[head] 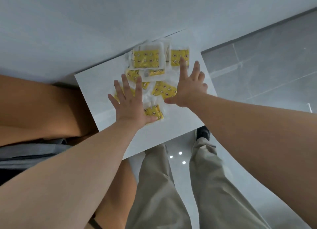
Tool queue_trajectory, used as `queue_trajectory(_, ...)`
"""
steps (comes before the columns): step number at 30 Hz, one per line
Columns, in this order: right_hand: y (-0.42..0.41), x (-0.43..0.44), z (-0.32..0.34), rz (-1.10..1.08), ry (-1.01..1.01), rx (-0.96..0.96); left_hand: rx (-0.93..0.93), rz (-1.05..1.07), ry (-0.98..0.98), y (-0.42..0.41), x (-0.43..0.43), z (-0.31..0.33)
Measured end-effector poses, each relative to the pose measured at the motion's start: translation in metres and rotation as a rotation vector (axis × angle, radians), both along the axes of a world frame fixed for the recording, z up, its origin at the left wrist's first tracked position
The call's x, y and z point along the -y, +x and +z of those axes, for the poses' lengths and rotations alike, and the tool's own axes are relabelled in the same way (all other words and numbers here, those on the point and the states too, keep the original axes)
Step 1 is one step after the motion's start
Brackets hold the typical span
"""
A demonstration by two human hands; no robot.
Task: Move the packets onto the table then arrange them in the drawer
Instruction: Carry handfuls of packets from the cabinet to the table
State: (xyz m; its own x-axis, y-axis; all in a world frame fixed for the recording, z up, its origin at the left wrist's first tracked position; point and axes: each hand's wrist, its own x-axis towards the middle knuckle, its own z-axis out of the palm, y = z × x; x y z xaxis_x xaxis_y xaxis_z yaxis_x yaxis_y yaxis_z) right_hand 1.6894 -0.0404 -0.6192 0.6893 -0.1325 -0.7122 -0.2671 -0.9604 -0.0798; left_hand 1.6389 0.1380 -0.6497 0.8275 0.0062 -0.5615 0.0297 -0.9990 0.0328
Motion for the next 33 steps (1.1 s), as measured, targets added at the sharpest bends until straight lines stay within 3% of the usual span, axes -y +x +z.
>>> queue_trajectory(5,0.01,-0.002,-0.034,0.053,-0.042,0.17,0.133,-0.016,-0.083,0.004,-0.022,-0.027)
queue_trajectory(9,0.023,-0.002,-0.04,-0.003,-0.044,0.25,0.205,0.192,-0.093,0.016,-0.039,-0.031)
queue_trajectory(16,0.019,-0.006,-0.046,0.03,0.019,0.127,0.236,0.462,-0.114,0.029,-0.037,-0.038)
queue_trajectory(24,0.035,-0.005,-0.044,-0.132,0.116,0.253,0.222,0.826,-0.165,0.048,-0.019,-0.027)
queue_trajectory(27,0.037,-0.008,-0.039,-0.423,0.201,0.15,0.12,1.19,-0.083,0.053,-0.019,-0.027)
queue_trajectory(30,0.043,-0.016,-0.031,-0.748,0.255,0.038,-0.013,1.683,-0.175,0.065,-0.02,-0.026)
queue_trajectory(33,0.054,-0.02,-0.027,-1.232,0.288,0.008,-0.092,1.763,-0.261,0.075,-0.009,-0.024)
